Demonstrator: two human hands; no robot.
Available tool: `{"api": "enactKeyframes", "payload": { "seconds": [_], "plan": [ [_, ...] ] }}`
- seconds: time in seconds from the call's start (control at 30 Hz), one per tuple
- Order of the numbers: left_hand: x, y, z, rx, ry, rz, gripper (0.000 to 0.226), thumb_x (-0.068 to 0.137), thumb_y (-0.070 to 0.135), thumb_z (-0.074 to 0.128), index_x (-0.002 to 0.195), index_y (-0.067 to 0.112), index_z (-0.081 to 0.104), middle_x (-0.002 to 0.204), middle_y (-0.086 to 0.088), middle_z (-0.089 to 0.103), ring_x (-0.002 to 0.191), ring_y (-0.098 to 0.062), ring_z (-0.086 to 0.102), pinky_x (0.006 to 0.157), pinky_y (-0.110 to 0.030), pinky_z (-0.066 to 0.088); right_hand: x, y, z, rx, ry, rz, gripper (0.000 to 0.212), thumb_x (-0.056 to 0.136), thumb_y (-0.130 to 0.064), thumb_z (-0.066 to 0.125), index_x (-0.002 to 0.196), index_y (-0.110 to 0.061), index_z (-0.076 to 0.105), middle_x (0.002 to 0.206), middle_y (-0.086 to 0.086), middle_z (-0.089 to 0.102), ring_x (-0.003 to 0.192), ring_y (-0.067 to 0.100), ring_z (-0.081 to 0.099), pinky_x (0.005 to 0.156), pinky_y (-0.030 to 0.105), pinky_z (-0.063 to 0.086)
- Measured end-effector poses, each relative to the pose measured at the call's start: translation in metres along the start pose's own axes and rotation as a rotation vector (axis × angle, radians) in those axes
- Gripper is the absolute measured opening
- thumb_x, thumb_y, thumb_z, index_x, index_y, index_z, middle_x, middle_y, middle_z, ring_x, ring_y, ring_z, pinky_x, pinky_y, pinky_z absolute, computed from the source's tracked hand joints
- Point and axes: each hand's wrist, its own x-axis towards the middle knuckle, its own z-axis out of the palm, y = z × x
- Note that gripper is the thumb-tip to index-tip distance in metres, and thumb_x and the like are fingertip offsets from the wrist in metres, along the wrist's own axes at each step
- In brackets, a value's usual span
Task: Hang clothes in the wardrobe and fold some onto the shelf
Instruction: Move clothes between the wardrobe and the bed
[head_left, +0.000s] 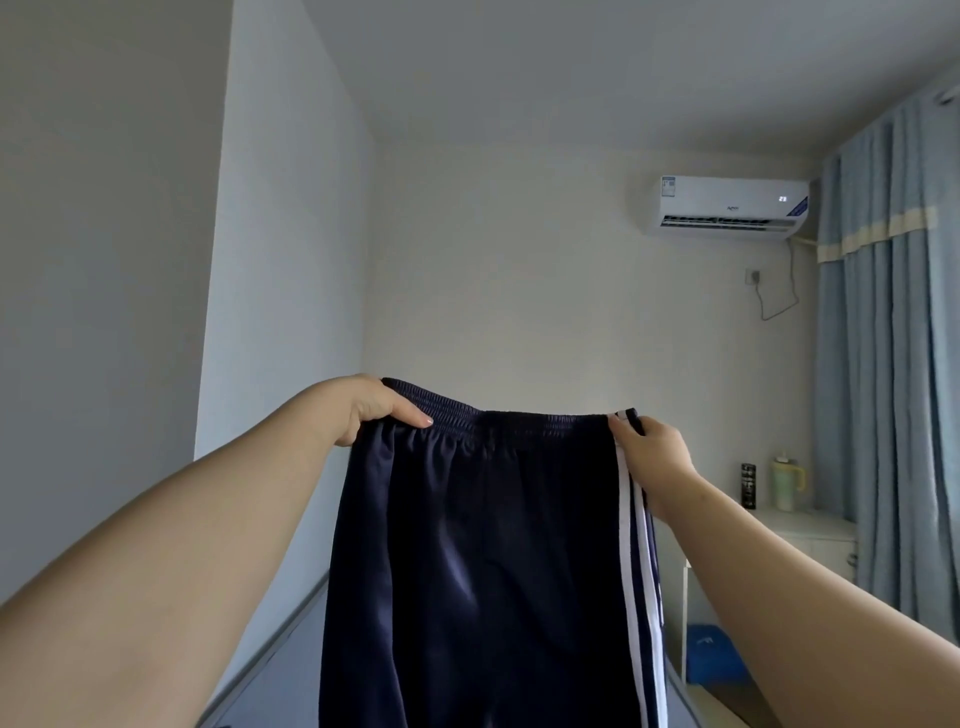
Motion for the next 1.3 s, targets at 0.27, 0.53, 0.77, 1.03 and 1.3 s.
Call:
{"api": "enactKeyframes", "payload": {
  "seconds": [0.27,0.53,0.77,1.03,1.3],
  "plan": [
    [0.006,0.005,0.002,-0.044,0.118,0.066,0.047,0.066,0.004,0.081,0.108,-0.003,0.061,0.110,-0.017,0.064,0.105,-0.031,0.060,0.097,-0.041,0.047,-0.011,-0.005,0.005,0.071,-0.194,-0.120,0.010,0.089,-0.026,0.059,0.093,-0.018,0.055,0.085,0.001,0.052,0.074,0.014,0.049,0.063,0.021,0.041],
    [0.013,0.003,-0.003,-0.075,0.200,0.093,0.061,0.063,0.004,0.083,0.117,-0.003,0.055,0.118,-0.017,0.061,0.112,-0.032,0.056,0.101,-0.043,0.043,-0.010,-0.001,0.008,-0.071,-0.194,-0.244,0.024,0.082,-0.011,0.068,0.088,-0.027,0.052,0.092,0.007,0.049,0.074,0.018,0.048,0.059,0.019,0.041],
    [0.018,0.001,-0.010,-0.075,0.223,0.120,0.066,0.061,0.005,0.084,0.119,-0.003,0.054,0.122,-0.017,0.058,0.116,-0.033,0.053,0.102,-0.044,0.042,-0.011,-0.002,0.013,-0.158,-0.269,-0.218,0.029,0.076,-0.015,0.076,0.087,-0.023,0.051,0.079,-0.001,0.051,0.069,0.015,0.048,0.060,0.023,0.044],
    [0.018,-0.009,-0.013,0.002,0.204,0.133,0.050,0.063,0.006,0.084,0.107,0.000,0.060,0.106,-0.013,0.065,0.102,-0.029,0.061,0.096,-0.040,0.048,-0.009,-0.004,0.008,-0.325,-0.278,-0.145,0.040,0.076,-0.021,0.076,0.063,-0.014,0.039,0.054,-0.004,0.037,0.043,0.010,0.031,0.037,0.015,0.025],
    [0.005,-0.017,-0.024,-0.055,-0.093,0.029,0.009,0.078,0.001,0.067,0.086,0.003,0.069,0.076,-0.011,0.072,0.061,-0.020,0.069,0.061,-0.029,0.059,-0.007,-0.009,-0.004,-0.059,-0.372,0.079,0.019,0.084,-0.005,0.066,0.077,-0.009,0.048,0.065,0.008,0.055,0.046,0.017,0.053,0.038,0.017,0.041]
  ]
}}
